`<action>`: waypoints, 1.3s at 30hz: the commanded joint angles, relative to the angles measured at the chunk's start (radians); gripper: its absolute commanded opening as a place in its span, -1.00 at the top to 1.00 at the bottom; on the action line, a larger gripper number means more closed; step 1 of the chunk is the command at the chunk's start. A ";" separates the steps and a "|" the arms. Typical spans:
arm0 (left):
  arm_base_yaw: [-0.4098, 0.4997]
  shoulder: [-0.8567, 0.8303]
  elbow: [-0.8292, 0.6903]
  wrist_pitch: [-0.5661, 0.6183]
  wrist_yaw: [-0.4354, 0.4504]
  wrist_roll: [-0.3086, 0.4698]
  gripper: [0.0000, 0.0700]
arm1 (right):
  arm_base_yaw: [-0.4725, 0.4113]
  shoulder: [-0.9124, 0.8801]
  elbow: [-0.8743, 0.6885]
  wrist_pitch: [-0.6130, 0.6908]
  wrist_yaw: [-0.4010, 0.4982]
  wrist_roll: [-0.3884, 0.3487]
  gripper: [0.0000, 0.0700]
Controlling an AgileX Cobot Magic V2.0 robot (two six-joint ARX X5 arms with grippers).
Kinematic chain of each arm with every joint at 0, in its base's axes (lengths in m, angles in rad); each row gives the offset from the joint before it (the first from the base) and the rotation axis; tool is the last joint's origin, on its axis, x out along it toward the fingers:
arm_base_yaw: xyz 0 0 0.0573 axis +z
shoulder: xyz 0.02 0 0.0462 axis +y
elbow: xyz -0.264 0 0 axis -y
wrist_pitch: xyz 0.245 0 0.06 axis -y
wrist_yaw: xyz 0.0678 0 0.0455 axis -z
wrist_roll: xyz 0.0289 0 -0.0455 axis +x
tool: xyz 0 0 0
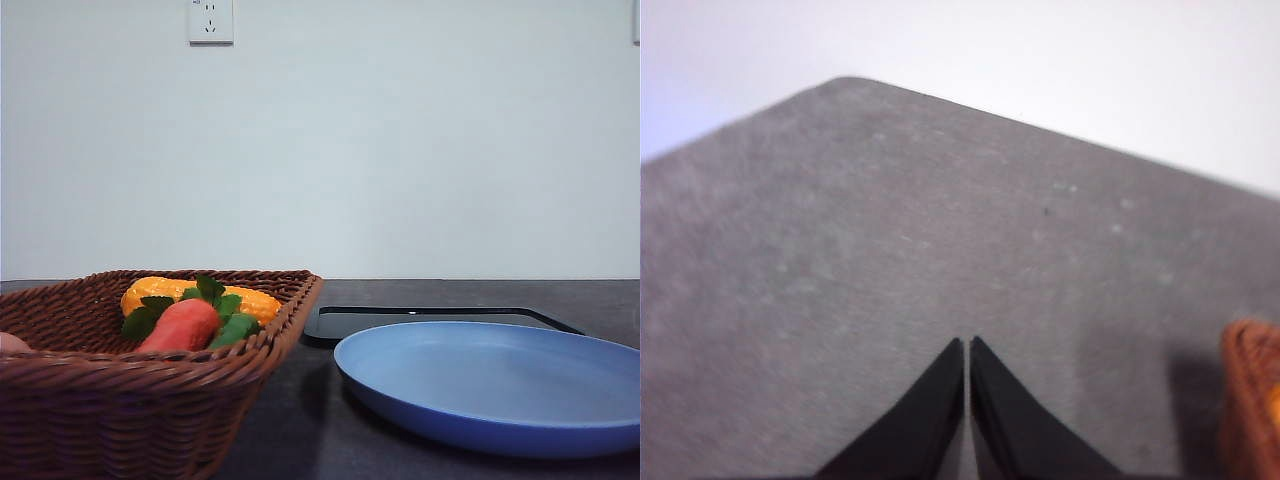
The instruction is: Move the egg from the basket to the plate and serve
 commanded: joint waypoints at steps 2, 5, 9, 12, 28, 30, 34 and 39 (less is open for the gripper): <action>0.002 -0.002 -0.025 -0.005 0.000 -0.186 1.00 | -0.001 -0.003 -0.003 0.026 0.002 0.103 1.00; 0.002 -0.002 -0.014 0.001 0.048 -0.194 1.00 | -0.001 -0.002 0.024 0.008 0.061 0.145 1.00; 0.002 0.012 0.045 -0.038 0.112 -0.192 1.00 | -0.001 0.007 0.099 -0.101 0.112 0.149 1.00; 0.002 0.050 0.111 -0.091 0.118 -0.191 1.00 | -0.001 0.041 0.164 -0.172 0.130 0.149 1.00; -0.008 0.584 0.483 -0.207 0.456 0.006 1.00 | -0.001 0.504 0.520 -0.384 0.031 0.057 1.00; -0.020 0.665 0.551 -0.266 0.500 0.064 1.00 | -0.001 0.578 0.564 -0.438 -0.016 0.033 1.00; -0.064 0.808 0.681 -0.406 0.544 0.164 1.00 | -0.001 0.709 0.629 -0.532 -0.109 -0.010 1.00; -0.129 0.914 0.767 -0.477 0.546 0.181 1.00 | -0.001 0.838 0.658 -0.600 -0.187 -0.050 0.96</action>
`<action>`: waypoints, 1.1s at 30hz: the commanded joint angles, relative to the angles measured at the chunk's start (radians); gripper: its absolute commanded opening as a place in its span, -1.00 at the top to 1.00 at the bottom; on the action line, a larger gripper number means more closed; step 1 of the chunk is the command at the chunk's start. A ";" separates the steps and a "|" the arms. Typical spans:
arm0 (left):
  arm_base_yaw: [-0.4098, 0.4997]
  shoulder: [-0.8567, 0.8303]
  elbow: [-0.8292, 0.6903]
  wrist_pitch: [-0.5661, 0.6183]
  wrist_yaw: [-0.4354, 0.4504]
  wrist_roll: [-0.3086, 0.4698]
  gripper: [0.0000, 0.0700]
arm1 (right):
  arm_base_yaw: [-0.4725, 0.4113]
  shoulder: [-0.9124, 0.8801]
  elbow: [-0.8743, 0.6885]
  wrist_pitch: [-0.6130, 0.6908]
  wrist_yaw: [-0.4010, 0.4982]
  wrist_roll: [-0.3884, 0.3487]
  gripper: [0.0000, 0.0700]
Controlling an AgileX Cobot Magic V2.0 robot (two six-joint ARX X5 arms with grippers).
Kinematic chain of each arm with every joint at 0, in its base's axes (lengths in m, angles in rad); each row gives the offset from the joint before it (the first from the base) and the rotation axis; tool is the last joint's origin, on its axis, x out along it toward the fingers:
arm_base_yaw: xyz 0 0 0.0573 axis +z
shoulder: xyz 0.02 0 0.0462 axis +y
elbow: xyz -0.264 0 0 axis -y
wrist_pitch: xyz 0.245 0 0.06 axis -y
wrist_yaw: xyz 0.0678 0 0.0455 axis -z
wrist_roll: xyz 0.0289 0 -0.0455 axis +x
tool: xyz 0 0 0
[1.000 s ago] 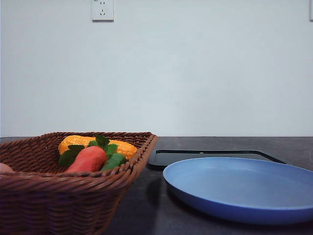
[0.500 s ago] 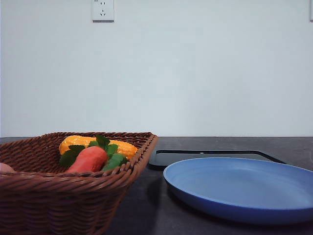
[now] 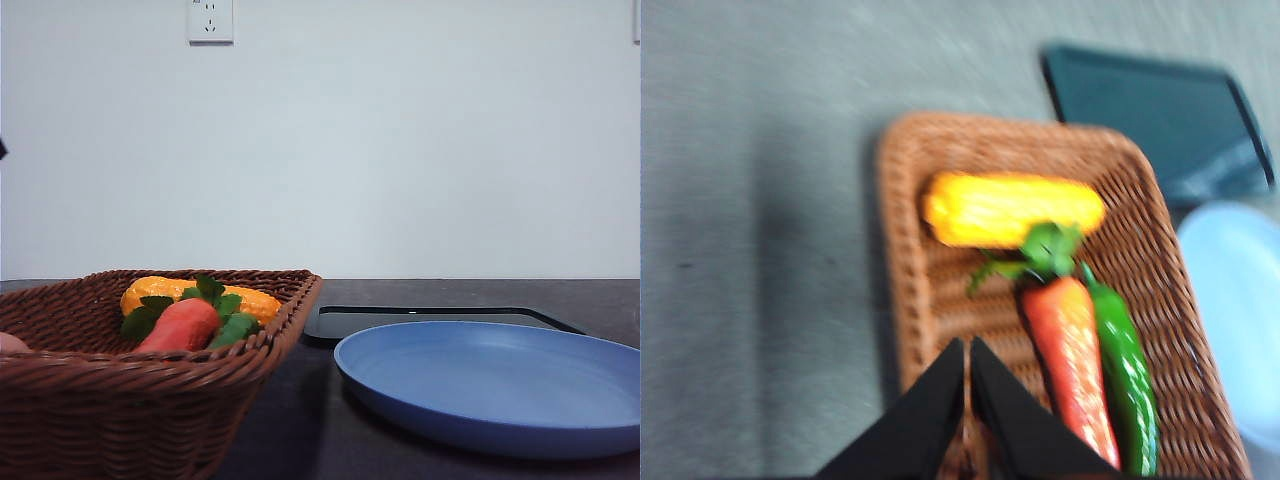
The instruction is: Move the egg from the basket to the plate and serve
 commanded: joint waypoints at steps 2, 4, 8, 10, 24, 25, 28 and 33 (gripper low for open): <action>-0.027 0.028 0.022 0.005 0.008 0.029 0.93 | -0.001 0.061 0.015 -0.020 -0.006 -0.035 0.74; -0.045 0.038 0.023 0.011 0.008 0.028 0.73 | -0.001 0.106 0.015 -0.034 -0.005 -0.036 0.48; -0.071 0.043 0.023 0.019 0.008 0.021 0.19 | 0.000 0.187 0.014 -0.036 -0.006 -0.054 0.37; -0.078 0.043 0.023 0.019 0.008 0.020 0.12 | 0.001 0.227 0.014 -0.031 -0.008 -0.055 0.37; -0.093 0.043 0.023 0.015 0.008 -0.002 0.11 | 0.093 0.488 0.009 0.122 -0.008 -0.016 0.38; -0.093 0.043 0.023 0.014 0.008 -0.002 0.11 | 0.097 0.503 0.010 0.134 -0.008 -0.011 0.38; -0.094 0.043 0.023 0.013 0.008 -0.002 0.11 | 0.105 0.542 0.010 0.163 -0.009 -0.001 0.45; -0.095 0.043 0.023 0.012 0.008 -0.002 0.11 | 0.105 0.583 0.009 0.178 -0.005 0.000 0.73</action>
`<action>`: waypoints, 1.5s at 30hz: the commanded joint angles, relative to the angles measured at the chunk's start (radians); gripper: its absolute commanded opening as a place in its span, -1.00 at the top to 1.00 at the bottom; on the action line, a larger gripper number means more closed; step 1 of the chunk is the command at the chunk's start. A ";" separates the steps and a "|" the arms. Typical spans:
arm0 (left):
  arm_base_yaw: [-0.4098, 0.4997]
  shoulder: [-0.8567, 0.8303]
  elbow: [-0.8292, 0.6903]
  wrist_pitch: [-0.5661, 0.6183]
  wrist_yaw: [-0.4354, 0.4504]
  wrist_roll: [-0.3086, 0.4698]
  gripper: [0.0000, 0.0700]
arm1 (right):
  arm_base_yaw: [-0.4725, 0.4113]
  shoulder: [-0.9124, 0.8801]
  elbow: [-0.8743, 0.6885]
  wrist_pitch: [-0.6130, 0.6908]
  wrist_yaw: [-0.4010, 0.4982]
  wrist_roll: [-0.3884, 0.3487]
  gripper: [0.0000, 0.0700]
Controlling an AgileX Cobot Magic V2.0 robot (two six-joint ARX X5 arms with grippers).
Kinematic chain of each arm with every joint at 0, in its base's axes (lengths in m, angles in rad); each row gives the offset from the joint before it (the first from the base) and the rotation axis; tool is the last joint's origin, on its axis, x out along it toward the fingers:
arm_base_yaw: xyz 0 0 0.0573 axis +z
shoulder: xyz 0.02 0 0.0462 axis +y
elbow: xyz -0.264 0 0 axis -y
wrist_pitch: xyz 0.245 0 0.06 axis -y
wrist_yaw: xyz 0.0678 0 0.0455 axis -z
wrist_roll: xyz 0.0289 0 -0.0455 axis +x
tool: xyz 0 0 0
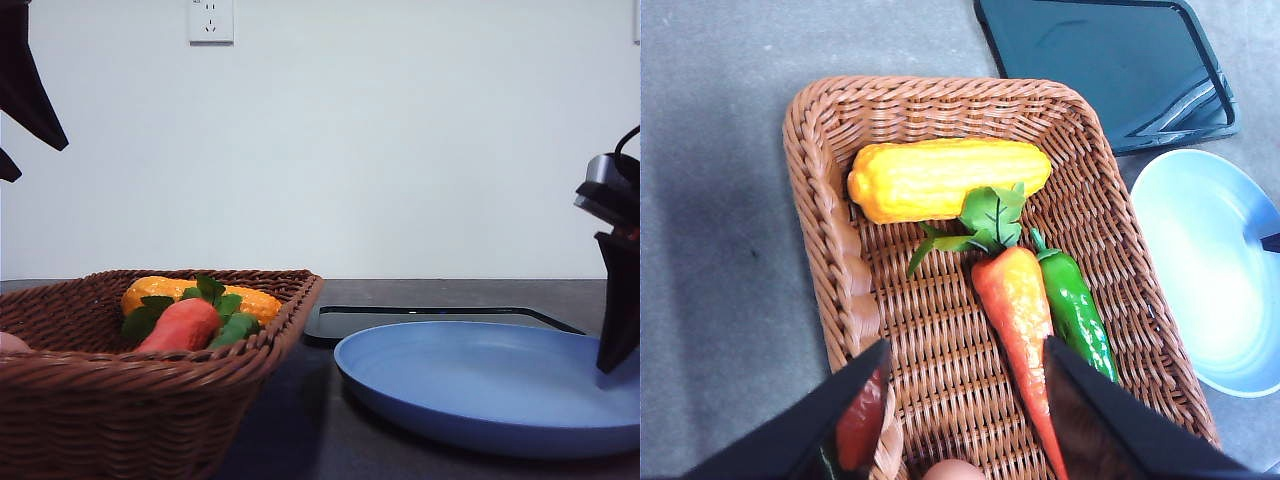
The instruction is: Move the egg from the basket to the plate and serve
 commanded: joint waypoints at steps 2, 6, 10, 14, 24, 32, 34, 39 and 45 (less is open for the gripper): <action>-0.004 0.009 0.014 0.008 0.007 -0.002 0.11 | 0.004 0.027 0.009 0.007 0.012 0.009 0.92; -0.006 0.009 0.014 0.007 0.007 -0.002 0.11 | 0.004 0.029 0.010 0.011 0.032 0.013 1.00; -0.014 0.009 0.014 0.009 0.007 -0.005 -0.01 | -0.003 0.000 0.010 0.003 0.029 0.019 1.00; -0.042 0.009 0.016 -0.014 0.007 -0.005 -0.27 | -0.023 -0.075 0.010 -0.010 0.032 0.022 1.00; -0.279 0.014 0.075 -0.259 -0.200 -0.034 -0.25 | -0.108 -0.291 0.010 -0.073 0.128 0.028 1.00; -0.463 0.086 0.093 -0.303 -0.298 -0.177 -0.22 | -0.118 -0.371 0.010 -0.074 0.129 0.039 1.00; -0.487 0.125 0.093 -0.303 -0.335 -0.189 -0.20 | -0.118 -0.375 0.010 -0.074 0.129 0.039 1.00; -0.525 0.230 0.093 -0.303 -0.383 -0.201 -0.20 | -0.118 -0.377 0.010 -0.075 0.129 0.039 1.00; -0.541 0.341 0.093 -0.299 -0.413 -0.209 -0.20 | -0.118 -0.377 0.010 -0.074 0.129 0.038 1.00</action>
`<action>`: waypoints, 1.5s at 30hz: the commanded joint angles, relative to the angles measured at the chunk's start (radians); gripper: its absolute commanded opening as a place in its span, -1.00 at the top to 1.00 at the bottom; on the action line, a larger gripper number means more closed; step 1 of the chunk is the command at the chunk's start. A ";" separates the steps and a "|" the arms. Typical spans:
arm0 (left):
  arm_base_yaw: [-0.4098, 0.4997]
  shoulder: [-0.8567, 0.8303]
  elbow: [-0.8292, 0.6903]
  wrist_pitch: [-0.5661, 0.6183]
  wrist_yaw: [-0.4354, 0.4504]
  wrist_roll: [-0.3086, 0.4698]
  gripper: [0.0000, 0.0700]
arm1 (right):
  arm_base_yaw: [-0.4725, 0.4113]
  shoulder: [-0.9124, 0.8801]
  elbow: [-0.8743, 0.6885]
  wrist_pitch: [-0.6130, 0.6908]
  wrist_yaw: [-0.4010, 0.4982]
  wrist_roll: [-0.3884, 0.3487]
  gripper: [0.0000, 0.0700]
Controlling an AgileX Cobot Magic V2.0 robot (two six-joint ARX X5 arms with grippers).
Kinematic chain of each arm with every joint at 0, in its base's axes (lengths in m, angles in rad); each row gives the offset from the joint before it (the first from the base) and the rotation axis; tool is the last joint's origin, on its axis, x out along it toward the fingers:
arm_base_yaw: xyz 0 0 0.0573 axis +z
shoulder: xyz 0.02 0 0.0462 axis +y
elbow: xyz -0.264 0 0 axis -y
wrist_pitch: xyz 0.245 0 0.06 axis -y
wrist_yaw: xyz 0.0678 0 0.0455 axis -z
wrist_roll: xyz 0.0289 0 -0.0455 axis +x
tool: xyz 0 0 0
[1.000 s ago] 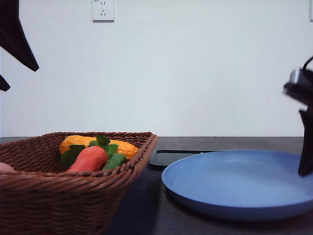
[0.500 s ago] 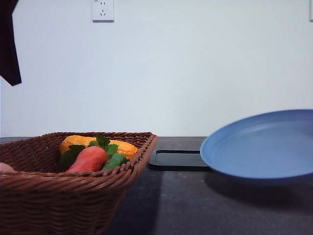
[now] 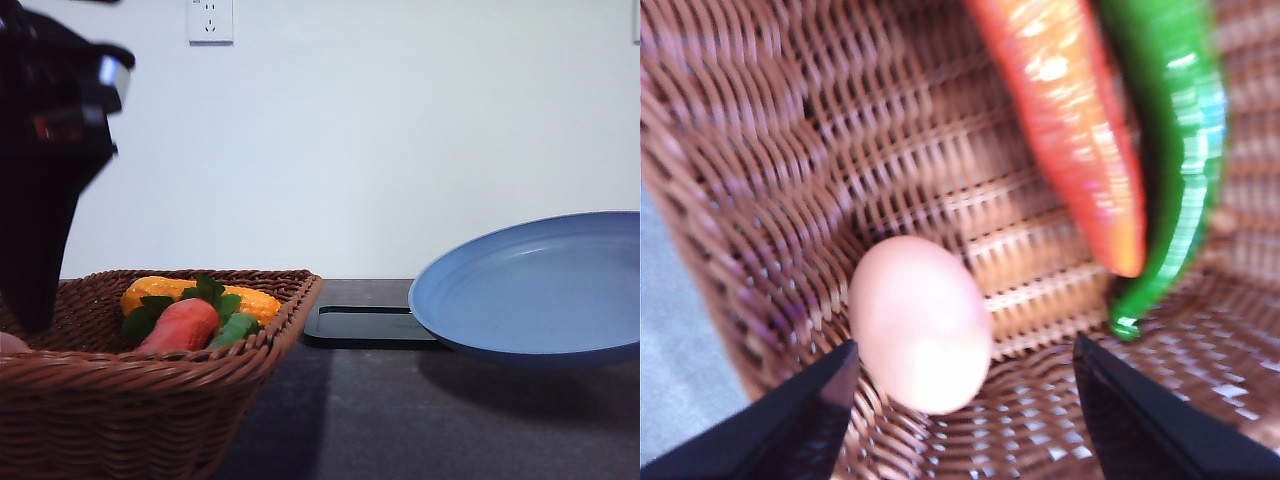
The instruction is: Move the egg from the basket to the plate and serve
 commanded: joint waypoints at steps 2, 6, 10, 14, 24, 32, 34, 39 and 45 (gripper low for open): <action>-0.011 0.045 0.015 0.003 -0.010 -0.013 -0.20 | 0.002 0.003 0.009 0.011 -0.004 0.013 1.00; -0.011 0.088 0.015 0.015 -0.010 -0.012 -0.20 | 0.002 0.003 0.009 0.011 -0.003 0.012 1.00; -0.011 0.121 0.015 0.038 -0.009 -0.010 -0.20 | 0.002 0.003 0.009 0.012 -0.003 0.012 1.00; -0.011 0.149 0.015 0.046 -0.009 -0.007 -0.15 | 0.002 0.003 0.009 0.012 -0.003 0.012 1.00; -0.011 0.167 0.015 0.045 -0.009 0.027 0.35 | 0.002 0.003 0.009 0.011 -0.004 0.010 1.00; -0.011 0.165 0.037 0.043 -0.009 0.054 0.56 | 0.003 0.003 0.009 0.011 -0.060 0.010 1.00; -0.011 0.165 0.066 0.025 -0.009 0.068 0.56 | 0.003 0.003 0.009 0.011 -0.099 0.010 1.00; -0.018 0.165 0.180 0.021 0.005 0.094 0.56 | 0.006 0.003 0.009 0.009 -0.161 0.017 1.00; -0.081 0.165 0.348 0.055 0.011 0.095 0.56 | 0.041 0.004 0.009 0.002 -0.199 0.040 1.00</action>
